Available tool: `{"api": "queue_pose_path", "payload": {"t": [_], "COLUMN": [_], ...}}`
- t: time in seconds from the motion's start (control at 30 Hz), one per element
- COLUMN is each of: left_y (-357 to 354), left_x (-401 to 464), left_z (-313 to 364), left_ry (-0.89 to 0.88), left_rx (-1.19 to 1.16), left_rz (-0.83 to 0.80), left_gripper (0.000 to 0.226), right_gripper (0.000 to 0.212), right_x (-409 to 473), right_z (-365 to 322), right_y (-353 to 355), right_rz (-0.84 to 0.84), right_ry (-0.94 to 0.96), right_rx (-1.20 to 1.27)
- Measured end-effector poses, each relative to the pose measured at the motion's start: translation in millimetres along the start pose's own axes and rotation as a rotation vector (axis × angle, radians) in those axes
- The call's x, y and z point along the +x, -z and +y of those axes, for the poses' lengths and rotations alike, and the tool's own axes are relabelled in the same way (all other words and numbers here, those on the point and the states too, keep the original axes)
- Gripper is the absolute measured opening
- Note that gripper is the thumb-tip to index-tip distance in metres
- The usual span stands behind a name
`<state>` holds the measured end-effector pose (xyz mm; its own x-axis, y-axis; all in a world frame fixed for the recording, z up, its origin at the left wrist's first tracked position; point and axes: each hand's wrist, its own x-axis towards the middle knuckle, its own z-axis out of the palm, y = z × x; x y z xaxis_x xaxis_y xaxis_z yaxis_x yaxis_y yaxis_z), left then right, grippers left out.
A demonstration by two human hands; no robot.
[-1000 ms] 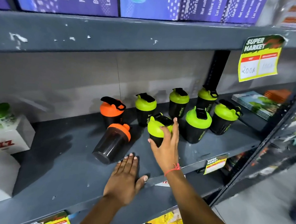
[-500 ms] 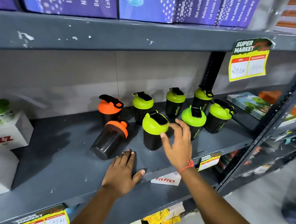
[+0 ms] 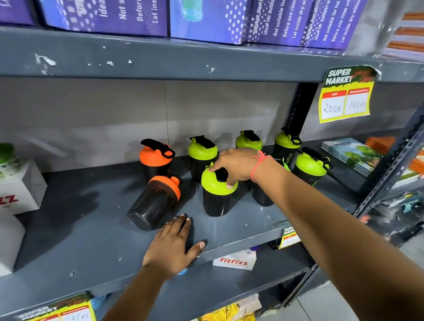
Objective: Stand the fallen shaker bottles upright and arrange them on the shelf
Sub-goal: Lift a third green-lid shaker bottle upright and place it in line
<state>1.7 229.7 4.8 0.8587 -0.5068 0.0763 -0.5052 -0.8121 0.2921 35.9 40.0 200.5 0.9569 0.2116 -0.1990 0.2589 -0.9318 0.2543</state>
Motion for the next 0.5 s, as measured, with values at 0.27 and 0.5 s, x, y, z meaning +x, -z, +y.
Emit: {"api": "queue_pose_path", "payload": {"t": [0.27, 0.5], "left_y": [-1.7, -2.1], "left_x": [0.5, 0.7], "left_z": [-2.2, -2.3], "left_ry": [0.003, 0.003], "left_rx": [-0.001, -0.002], "left_rz": [0.014, 0.036], "left_gripper": [0.076, 0.077], "right_gripper": [0.071, 0.070], "right_x": [9.8, 13.3], "right_z": [5.9, 13.6], "right_y": [4.6, 2.9], "right_rz": [-0.076, -0.168], "right_ry": [-0.089, -0.063], "right_rx": [0.275, 0.348]}}
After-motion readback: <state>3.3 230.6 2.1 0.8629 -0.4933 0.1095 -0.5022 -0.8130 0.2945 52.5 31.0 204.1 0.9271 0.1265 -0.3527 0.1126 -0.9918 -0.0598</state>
